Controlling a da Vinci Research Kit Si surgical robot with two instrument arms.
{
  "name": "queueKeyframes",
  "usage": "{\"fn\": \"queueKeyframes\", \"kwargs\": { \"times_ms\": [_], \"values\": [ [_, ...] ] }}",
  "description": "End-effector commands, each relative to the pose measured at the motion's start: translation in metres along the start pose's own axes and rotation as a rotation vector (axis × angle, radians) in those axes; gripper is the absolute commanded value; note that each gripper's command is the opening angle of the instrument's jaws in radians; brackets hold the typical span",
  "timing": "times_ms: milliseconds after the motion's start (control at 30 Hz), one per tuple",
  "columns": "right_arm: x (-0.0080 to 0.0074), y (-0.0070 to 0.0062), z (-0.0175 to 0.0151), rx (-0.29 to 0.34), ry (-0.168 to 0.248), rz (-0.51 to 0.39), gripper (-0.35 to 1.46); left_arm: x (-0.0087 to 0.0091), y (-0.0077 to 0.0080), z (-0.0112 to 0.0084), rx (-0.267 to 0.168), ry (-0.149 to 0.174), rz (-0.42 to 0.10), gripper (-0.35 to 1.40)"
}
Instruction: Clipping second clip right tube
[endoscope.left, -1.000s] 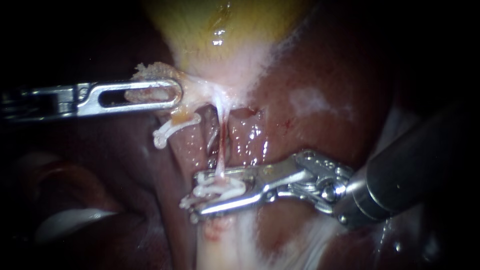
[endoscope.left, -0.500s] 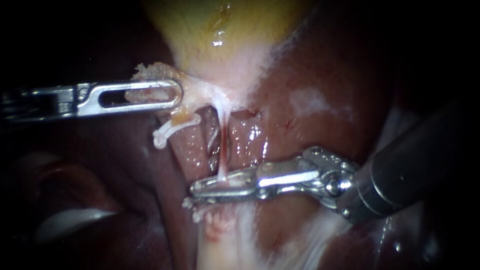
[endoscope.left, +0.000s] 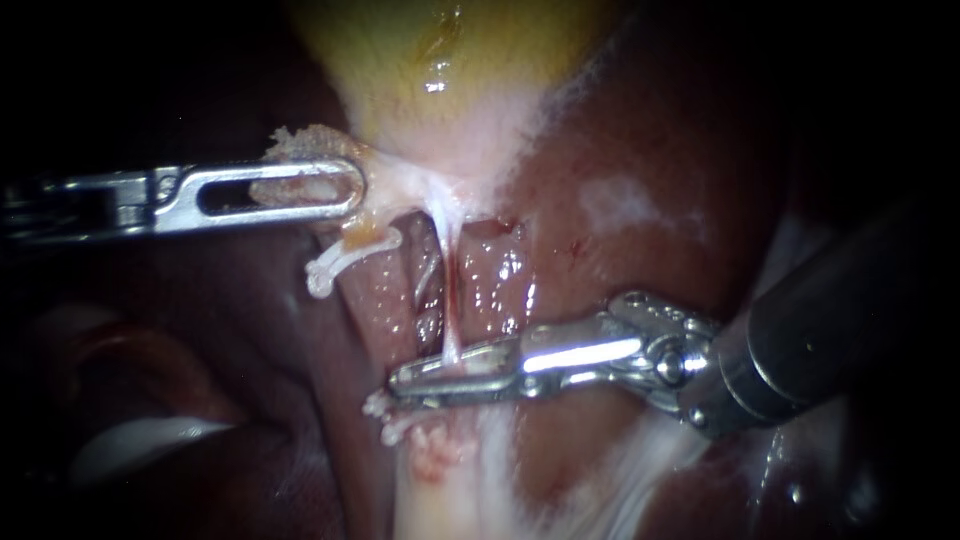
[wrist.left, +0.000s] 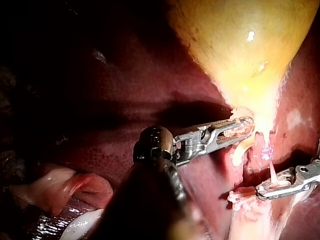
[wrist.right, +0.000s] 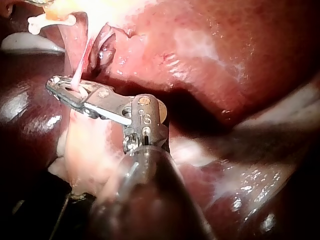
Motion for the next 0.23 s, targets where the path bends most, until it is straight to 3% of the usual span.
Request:
{"fn": "queueKeyframes", "kwargs": {
  "times_ms": [33,233],
  "values": [
    [0.0000,0.0000,0.0000,0.000,0.000,0.000,-0.35,0.0000,0.0000,0.0000,0.000,0.000,0.000,-0.27],
    [0.0000,0.0000,0.0000,0.000,0.000,0.006,-0.35,0.0000,0.0000,0.0000,0.000,0.000,0.000,-0.27]
  ]
}}
